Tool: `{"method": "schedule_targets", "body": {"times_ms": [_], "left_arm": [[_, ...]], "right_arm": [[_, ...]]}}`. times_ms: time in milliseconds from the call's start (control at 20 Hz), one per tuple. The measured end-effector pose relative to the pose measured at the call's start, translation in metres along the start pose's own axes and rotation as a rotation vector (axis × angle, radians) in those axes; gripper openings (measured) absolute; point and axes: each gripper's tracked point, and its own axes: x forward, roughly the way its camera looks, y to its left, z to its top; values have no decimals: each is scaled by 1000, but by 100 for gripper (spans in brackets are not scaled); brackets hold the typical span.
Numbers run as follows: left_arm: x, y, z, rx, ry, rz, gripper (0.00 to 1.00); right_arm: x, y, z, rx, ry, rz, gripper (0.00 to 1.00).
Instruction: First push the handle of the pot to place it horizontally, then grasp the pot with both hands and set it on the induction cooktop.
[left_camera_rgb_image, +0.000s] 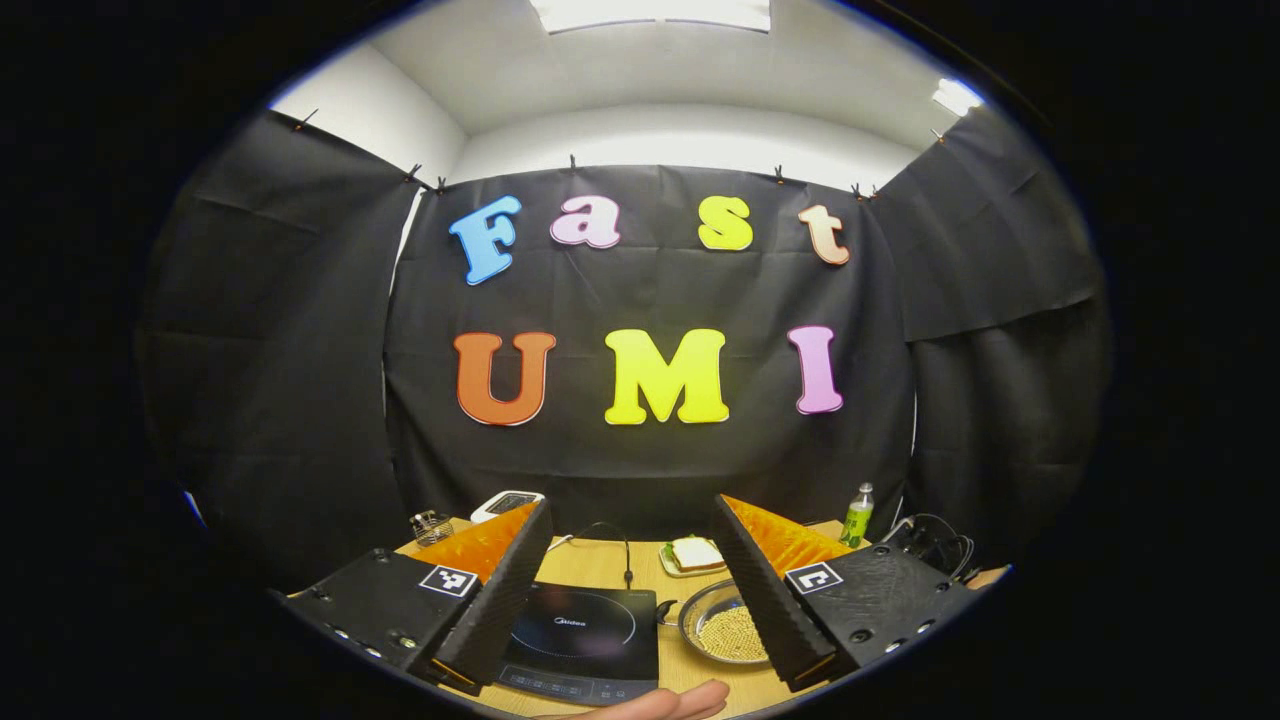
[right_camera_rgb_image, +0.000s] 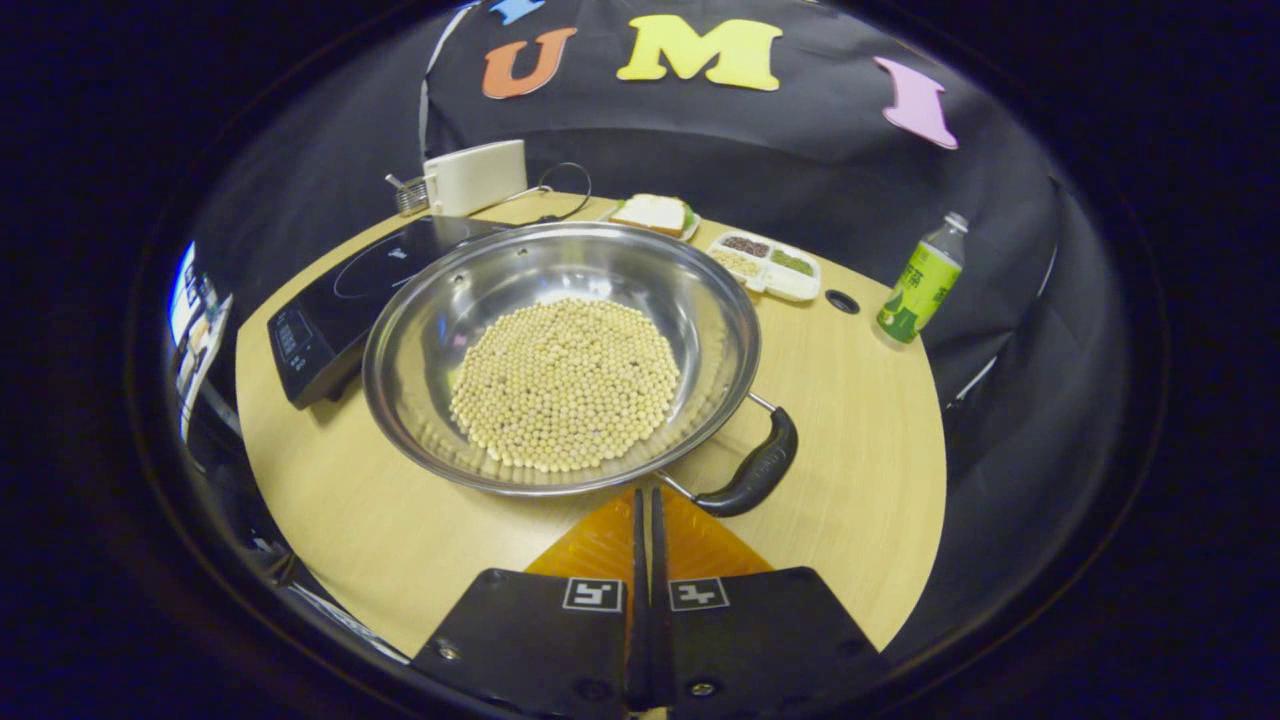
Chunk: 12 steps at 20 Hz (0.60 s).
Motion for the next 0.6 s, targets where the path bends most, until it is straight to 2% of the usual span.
{"method": "schedule_targets", "body": {"times_ms": [200,300,350,400,450,600], "left_arm": [[7,-8,-5,12,9,-13,96],[11,-11,-10,7,20,-19,96],[12,-12,-12,7,27,-21,96],[14,-11,-14,7,32,-20,96],[17,-10,-17,7,38,-18,96],[25,-7,-31,-24,66,-20,96]], "right_arm": [[7,-7,6,-59,0,27,4],[13,-18,7,-69,12,12,4],[16,-22,7,-66,20,4,0],[18,-26,7,-61,24,-1,0],[21,-30,9,-56,25,-11,7],[26,-40,12,-51,23,-52,4]]}}
